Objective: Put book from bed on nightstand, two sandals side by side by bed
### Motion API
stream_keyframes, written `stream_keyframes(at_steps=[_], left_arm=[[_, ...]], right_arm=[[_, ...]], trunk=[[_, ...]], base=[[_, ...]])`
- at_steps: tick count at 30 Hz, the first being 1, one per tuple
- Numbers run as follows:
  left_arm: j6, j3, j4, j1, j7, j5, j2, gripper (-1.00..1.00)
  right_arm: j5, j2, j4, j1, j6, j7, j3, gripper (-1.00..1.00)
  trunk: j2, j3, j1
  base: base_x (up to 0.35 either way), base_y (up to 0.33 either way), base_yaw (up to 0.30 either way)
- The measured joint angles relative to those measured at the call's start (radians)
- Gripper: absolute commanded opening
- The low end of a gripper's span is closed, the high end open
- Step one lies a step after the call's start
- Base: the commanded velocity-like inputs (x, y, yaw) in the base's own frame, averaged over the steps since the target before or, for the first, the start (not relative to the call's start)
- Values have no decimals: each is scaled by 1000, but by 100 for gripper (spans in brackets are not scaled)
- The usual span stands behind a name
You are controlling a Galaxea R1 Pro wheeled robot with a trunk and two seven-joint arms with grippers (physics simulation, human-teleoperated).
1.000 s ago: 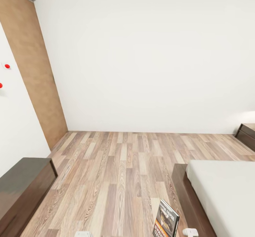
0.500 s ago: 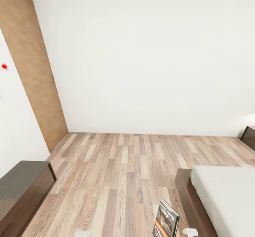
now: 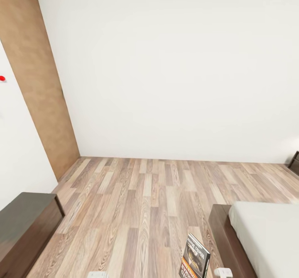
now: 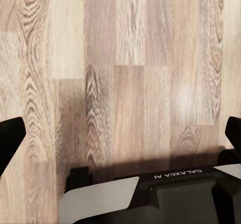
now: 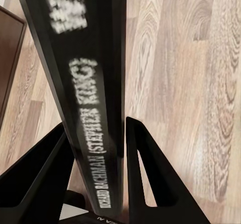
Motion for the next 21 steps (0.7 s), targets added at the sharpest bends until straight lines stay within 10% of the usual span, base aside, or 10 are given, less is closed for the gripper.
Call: stream_keyframes(at_steps=[21], left_arm=[[0,0,0,0,0,0,0,100]], right_arm=[[1,0,0,0,0,0,1,-100]], trunk=[[0,0,0]], base=[[236,131,0]])
